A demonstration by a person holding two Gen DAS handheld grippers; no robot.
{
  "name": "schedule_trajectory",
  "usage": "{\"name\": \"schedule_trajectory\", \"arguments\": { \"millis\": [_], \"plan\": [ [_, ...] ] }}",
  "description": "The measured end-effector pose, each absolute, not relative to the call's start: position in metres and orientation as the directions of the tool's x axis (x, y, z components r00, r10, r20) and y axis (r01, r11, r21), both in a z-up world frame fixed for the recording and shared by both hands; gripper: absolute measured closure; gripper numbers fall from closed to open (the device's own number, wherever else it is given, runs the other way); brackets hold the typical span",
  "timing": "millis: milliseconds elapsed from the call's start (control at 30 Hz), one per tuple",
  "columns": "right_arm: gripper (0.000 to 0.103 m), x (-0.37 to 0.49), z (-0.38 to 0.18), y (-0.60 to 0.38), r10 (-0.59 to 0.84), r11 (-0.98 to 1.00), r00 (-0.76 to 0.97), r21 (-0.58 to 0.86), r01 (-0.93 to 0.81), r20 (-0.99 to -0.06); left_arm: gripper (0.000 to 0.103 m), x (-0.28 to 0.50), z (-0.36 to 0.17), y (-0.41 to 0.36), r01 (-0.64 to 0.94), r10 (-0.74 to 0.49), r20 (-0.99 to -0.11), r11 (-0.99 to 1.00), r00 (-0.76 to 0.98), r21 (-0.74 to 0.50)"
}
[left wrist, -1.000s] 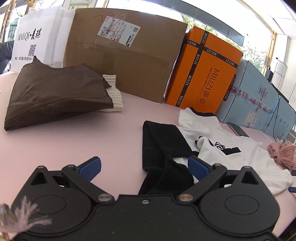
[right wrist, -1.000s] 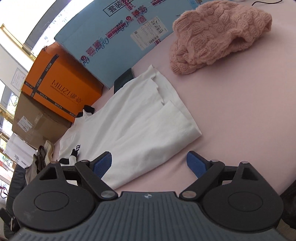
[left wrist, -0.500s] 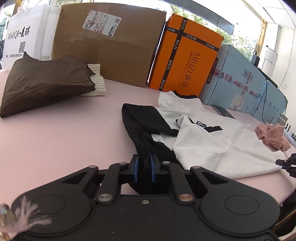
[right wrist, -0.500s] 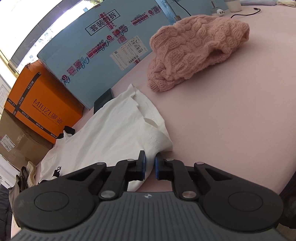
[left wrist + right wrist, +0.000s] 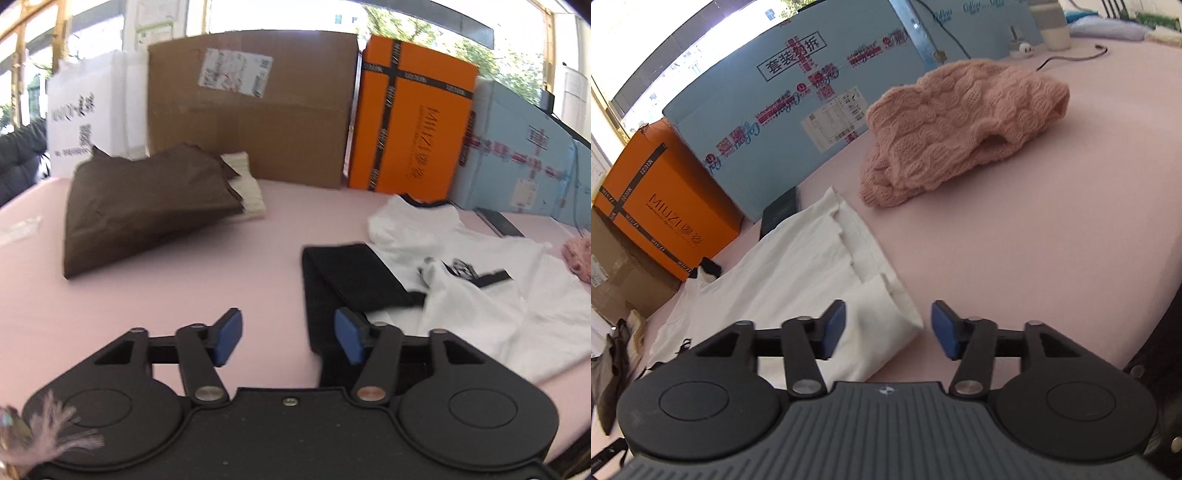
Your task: Fold clothes
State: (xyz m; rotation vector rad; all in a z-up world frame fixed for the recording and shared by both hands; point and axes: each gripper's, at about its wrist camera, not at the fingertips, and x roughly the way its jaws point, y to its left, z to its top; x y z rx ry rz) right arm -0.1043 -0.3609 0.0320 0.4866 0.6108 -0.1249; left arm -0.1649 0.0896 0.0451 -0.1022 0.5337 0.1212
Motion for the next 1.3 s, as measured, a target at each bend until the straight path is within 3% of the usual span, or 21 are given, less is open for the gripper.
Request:
{"name": "schedule_trajectory", "arguments": {
  "millis": [67,133,267,467,600,967,1167,1300],
  "plan": [
    [0.031,-0.093,0.043,-0.36,-0.008,0.914,0.848,0.339,0.221,-0.53,0.034,-0.151,0.063,0.098,-0.192,0.15,-0.453,0.98,0.879,-0.048],
    [0.031,-0.072,0.05,-0.358,0.043,0.923,0.866,0.351,0.157,-0.499,0.032,-0.127,0.083,0.102,-0.169,0.135,-0.397,0.984,0.908,-0.051],
    [0.03,-0.02,0.054,-0.348,0.176,0.918,0.87,0.397,0.024,-0.46,0.026,-0.065,0.118,0.093,0.011,-0.036,-0.341,0.997,0.939,-0.075],
    [0.029,0.05,0.038,-0.317,0.343,0.871,0.816,0.484,-0.09,-0.465,0.02,0.042,0.102,0.061,0.247,-0.289,-0.441,0.957,0.85,-0.152],
    [0.027,0.071,0.018,-0.304,0.416,0.836,0.795,0.53,-0.143,-0.442,0.02,0.094,0.066,0.045,0.289,-0.385,-0.512,0.921,0.768,-0.26],
    [0.022,0.076,-0.001,-0.312,0.441,0.816,0.791,0.556,-0.157,-0.424,0.021,0.164,0.019,0.008,0.337,-0.43,-0.617,0.902,0.66,-0.269],
    [0.022,0.078,-0.003,-0.312,0.444,0.821,0.782,0.549,-0.159,-0.437,0.029,0.148,0.013,-0.008,0.412,-0.403,-0.612,0.901,0.681,-0.135],
    [0.022,0.077,-0.003,-0.312,0.442,0.822,0.782,0.547,-0.157,-0.44,0.051,0.145,0.014,-0.009,0.448,-0.42,-0.605,0.887,0.677,-0.114]
  ]
}}
